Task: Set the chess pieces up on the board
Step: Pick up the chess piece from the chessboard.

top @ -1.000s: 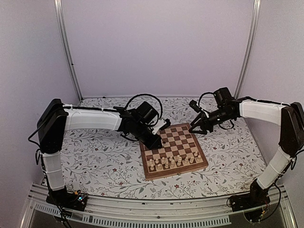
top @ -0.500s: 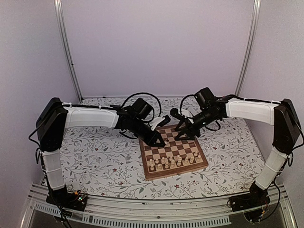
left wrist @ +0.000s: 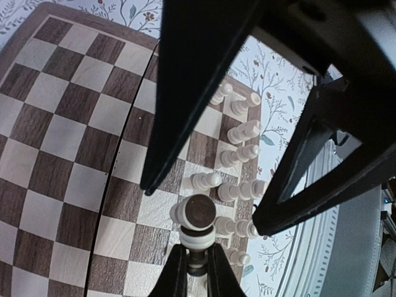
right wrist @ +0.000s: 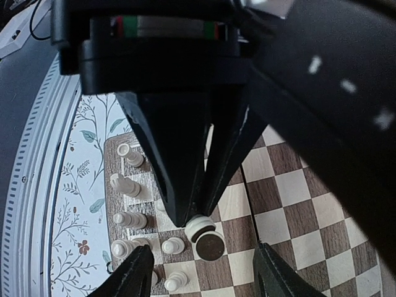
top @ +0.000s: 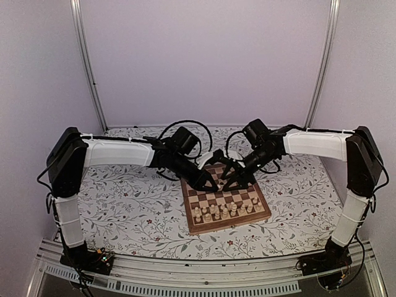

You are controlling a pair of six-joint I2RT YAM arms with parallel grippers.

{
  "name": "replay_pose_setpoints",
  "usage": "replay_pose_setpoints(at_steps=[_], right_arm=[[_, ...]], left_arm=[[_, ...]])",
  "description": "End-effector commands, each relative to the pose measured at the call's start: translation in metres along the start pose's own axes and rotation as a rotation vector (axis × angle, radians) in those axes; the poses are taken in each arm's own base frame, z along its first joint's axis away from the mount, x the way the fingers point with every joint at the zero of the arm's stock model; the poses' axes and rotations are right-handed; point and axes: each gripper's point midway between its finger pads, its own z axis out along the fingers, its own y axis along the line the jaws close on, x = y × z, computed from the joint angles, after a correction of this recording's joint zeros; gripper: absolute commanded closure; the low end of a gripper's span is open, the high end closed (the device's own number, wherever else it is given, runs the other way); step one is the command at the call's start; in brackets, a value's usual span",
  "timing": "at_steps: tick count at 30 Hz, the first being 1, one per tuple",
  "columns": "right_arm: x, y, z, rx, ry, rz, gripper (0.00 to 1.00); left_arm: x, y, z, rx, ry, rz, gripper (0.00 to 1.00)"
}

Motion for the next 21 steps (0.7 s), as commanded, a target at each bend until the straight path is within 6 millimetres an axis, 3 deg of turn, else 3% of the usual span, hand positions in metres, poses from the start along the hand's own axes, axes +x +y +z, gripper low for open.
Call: replay_pose_setpoints(at_steps=[1, 4, 12, 17, 21], right_arm=[[-0.004, 0.004, 0.008, -0.039, -0.001, -0.002, 0.43], [-0.004, 0.006, 0.010, -0.059, -0.010, 0.007, 0.48], [-0.004, 0.005, 0.011, -0.064, -0.013, 0.012, 0.83], [0.008, -0.010, 0.005, -0.053, -0.021, 0.060, 0.86], [0.025, -0.027, -0.003, -0.027, -0.024, 0.112, 0.86]], left_arm=[[-0.029, -0.018, -0.020, 0.048, -0.088, 0.059, 0.92], [-0.029, -0.019, -0.020, 0.056, -0.086, 0.051, 0.92], [-0.023, -0.015, -0.018, 0.041, -0.069, 0.045, 0.92], [-0.022, -0.024, -0.026, 0.079, -0.083, 0.043, 0.92], [-0.017, -0.017, -0.028, 0.050, -0.077, 0.033, 0.92]])
